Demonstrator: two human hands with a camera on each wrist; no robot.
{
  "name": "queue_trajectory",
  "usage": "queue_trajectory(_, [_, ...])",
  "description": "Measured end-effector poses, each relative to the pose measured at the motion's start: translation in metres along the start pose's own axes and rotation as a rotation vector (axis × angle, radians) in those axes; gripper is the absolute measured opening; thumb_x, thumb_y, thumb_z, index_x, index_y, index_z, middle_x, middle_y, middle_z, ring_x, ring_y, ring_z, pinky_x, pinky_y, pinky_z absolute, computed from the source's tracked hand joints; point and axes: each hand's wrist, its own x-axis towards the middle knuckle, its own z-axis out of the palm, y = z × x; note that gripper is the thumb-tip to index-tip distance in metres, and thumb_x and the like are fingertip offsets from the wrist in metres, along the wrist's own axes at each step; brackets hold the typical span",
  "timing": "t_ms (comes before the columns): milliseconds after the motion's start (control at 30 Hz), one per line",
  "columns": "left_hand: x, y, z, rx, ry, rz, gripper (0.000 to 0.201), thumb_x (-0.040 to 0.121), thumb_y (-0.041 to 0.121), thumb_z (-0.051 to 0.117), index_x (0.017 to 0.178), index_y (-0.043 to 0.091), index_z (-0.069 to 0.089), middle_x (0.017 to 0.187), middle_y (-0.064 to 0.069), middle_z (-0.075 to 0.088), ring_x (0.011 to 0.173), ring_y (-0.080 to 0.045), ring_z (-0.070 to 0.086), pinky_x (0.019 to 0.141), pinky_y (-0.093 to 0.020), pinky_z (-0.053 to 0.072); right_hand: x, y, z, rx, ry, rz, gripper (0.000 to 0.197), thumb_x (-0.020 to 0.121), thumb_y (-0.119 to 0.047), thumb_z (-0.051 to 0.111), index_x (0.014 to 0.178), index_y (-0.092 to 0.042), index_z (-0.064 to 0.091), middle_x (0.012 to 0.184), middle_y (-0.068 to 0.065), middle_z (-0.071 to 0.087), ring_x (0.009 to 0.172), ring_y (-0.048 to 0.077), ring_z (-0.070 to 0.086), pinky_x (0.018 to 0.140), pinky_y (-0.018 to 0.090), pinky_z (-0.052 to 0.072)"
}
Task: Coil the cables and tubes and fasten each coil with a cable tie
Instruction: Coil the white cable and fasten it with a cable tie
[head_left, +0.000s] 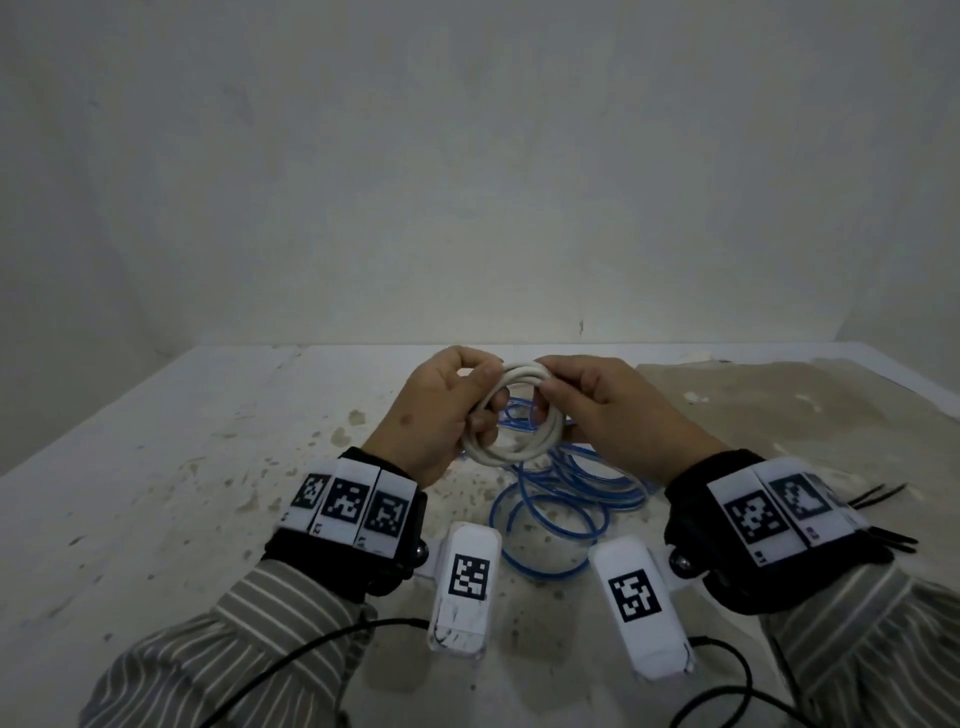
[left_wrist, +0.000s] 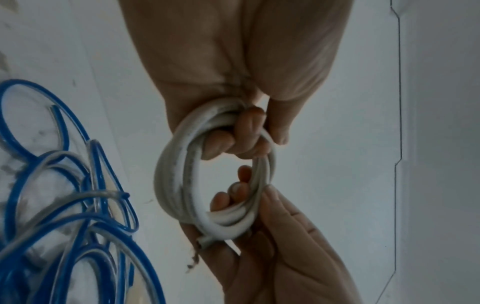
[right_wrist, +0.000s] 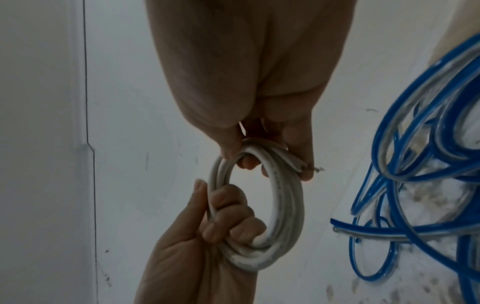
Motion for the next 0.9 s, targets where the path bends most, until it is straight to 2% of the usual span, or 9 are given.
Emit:
queue_trajectory(167, [0.005, -0.003, 0.007, 0.047, 0.051, 0.001, 0.020, 0.097, 0.013, 0.042, 0.077, 0.012, 0.042, 0.055, -0.002, 0.048, 0.038, -0.008, 0.027, 0.044, -0.023, 0.027, 0.001, 0.005, 0.001, -0.004, 0.017, 0.068, 0.029, 0.098, -0.018, 0.042, 0.088, 0.003, 0.059, 0.083, 0.028, 0.061, 0.067, 0.037, 0.056, 0.071, 0.047, 0.056])
queue_trajectory(267, [0.011, -0.009, 0.014, 0.024, 0.069, -0.057, 0.026, 0.097, 0.013, 0.041, 0.071, 0.012, 0.040, 0.056, -0.005, 0.043, 0.036, -0.008, 0.025, 0.042, -0.020, 0.024, -0.004, 0.011, -0.013, 0.074, -0.064, 0.211, 0.030, 0.096, -0.022, 0.048, 0.096, 0.003, 0.062, 0.087, 0.027, 0.063, 0.070, 0.027, 0.059, 0.074, 0.043, 0.054])
queue_trajectory(333, [0.017, -0.015, 0.020, -0.016, 0.065, -0.079, 0.028, 0.098, 0.011, 0.040, 0.070, 0.012, 0.039, 0.055, -0.006, 0.042, 0.036, -0.008, 0.025, 0.041, -0.019, 0.022, -0.011, 0.019, -0.033, 0.071, -0.096, 0.337, 0.031, 0.093, -0.029, 0.052, 0.094, 0.000, 0.066, 0.087, 0.020, 0.066, 0.076, 0.022, 0.060, 0.074, 0.037, 0.053])
queue_trajectory(400, [0.022, -0.021, 0.026, -0.051, 0.061, -0.092, 0.028, 0.097, 0.010, 0.040, 0.069, 0.012, 0.039, 0.053, -0.005, 0.042, 0.035, -0.008, 0.024, 0.041, -0.019, 0.021, -0.019, 0.034, -0.059, -0.116, -0.043, 0.410, 0.031, 0.091, -0.030, 0.055, 0.091, -0.003, 0.068, 0.090, 0.015, 0.068, 0.081, 0.020, 0.059, 0.070, 0.031, 0.049])
queue_trajectory(500, [0.027, -0.027, 0.038, -0.057, 0.042, -0.110, 0.028, 0.097, 0.008, 0.040, 0.069, 0.011, 0.039, 0.048, -0.002, 0.044, 0.034, -0.008, 0.025, 0.038, -0.017, 0.022, -0.037, 0.063, -0.099, -0.485, 0.044, 0.497, 0.020, 0.089, -0.017, 0.059, 0.102, -0.006, 0.069, 0.108, 0.009, 0.067, 0.095, 0.017, 0.058, 0.079, 0.025, 0.040])
queue_trajectory(567, [0.028, -0.029, 0.049, -0.042, 0.014, -0.119, 0.027, 0.096, 0.007, 0.040, 0.069, 0.010, 0.040, 0.048, -0.002, 0.044, 0.035, -0.009, 0.025, 0.039, -0.018, 0.022, -0.051, 0.085, -0.120, -0.640, 0.011, 0.615, 0.024, 0.087, -0.011, 0.059, 0.109, -0.007, 0.067, 0.116, 0.009, 0.064, 0.104, 0.021, 0.058, 0.085, 0.024, 0.041])
queue_trajectory(633, [0.029, -0.030, 0.061, -0.031, -0.015, -0.123, 0.026, 0.096, 0.007, 0.040, 0.070, 0.010, 0.041, 0.049, -0.002, 0.043, 0.036, -0.009, 0.024, 0.041, -0.020, 0.020, -0.067, 0.101, -0.130, -0.757, -0.091, 0.731, 0.023, 0.085, -0.013, 0.063, 0.106, -0.005, 0.068, 0.113, 0.010, 0.066, 0.100, 0.024, 0.060, 0.082, 0.027, 0.045])
queue_trajectory(767, [0.033, -0.031, 0.082, 0.004, -0.057, -0.142, 0.025, 0.095, 0.006, 0.040, 0.071, 0.011, 0.040, 0.048, 0.000, 0.042, 0.037, -0.010, 0.023, 0.040, -0.019, 0.020, -0.084, 0.117, -0.132, -0.823, -0.186, 0.777, 0.027, 0.080, -0.020, 0.071, 0.101, -0.003, 0.070, 0.104, 0.008, 0.067, 0.084, 0.020, 0.058, 0.073, 0.023, 0.044])
queue_trajectory(900, [0.034, -0.035, 0.092, 0.042, -0.078, -0.164, 0.026, 0.094, 0.008, 0.042, 0.069, 0.011, 0.039, 0.049, 0.001, 0.042, 0.039, -0.011, 0.023, 0.039, -0.019, 0.022, -0.082, 0.122, -0.131, -0.850, -0.184, 0.765, 0.020, 0.082, -0.015, 0.067, 0.097, -0.001, 0.072, 0.102, 0.013, 0.070, 0.092, 0.025, 0.064, 0.079, 0.027, 0.050])
